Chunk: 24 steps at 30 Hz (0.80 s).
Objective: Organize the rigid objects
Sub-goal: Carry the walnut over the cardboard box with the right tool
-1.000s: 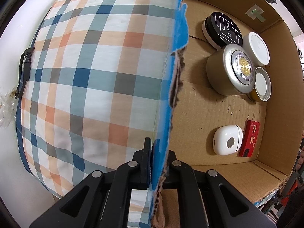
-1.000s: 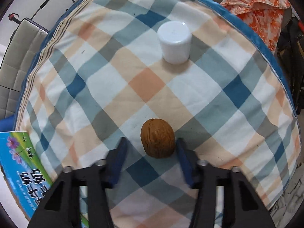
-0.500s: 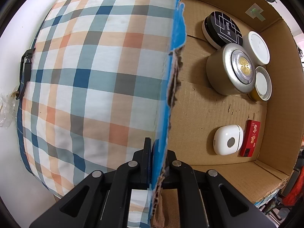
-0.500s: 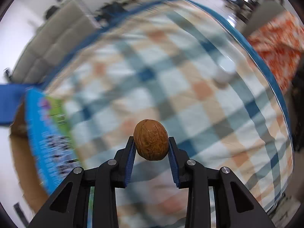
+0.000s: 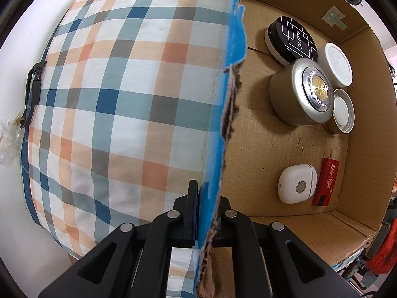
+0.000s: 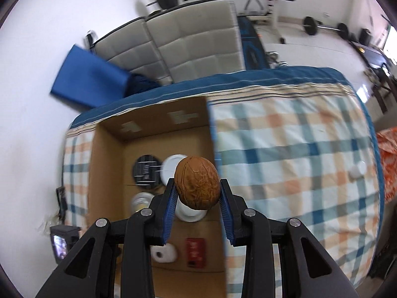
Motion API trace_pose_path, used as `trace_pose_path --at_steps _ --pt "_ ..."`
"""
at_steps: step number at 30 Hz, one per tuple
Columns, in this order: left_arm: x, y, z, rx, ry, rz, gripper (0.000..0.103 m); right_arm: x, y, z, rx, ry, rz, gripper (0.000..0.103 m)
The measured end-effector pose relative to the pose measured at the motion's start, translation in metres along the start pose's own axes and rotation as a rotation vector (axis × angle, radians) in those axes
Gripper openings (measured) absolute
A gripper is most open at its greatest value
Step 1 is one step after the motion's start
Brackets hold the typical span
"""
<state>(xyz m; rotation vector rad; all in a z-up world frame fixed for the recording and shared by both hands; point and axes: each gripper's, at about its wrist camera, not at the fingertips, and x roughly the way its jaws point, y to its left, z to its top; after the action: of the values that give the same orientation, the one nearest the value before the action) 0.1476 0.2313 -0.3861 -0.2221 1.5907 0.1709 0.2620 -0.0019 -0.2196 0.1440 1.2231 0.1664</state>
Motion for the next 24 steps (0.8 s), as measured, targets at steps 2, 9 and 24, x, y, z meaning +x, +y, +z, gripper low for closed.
trace_pose_path --at_steps 2,9,24 --pt "0.0 0.002 0.0 -0.002 0.001 -0.004 0.004 0.004 0.012 0.001 -0.013 0.014 0.016 0.036" --pt "0.0 0.01 0.002 -0.012 0.004 -0.014 0.004 0.023 0.034 0.006 -0.034 0.056 0.045 0.036" --pt "0.003 0.012 0.006 -0.017 0.015 -0.012 0.005 0.114 0.045 0.044 -0.029 0.211 0.027 0.036"
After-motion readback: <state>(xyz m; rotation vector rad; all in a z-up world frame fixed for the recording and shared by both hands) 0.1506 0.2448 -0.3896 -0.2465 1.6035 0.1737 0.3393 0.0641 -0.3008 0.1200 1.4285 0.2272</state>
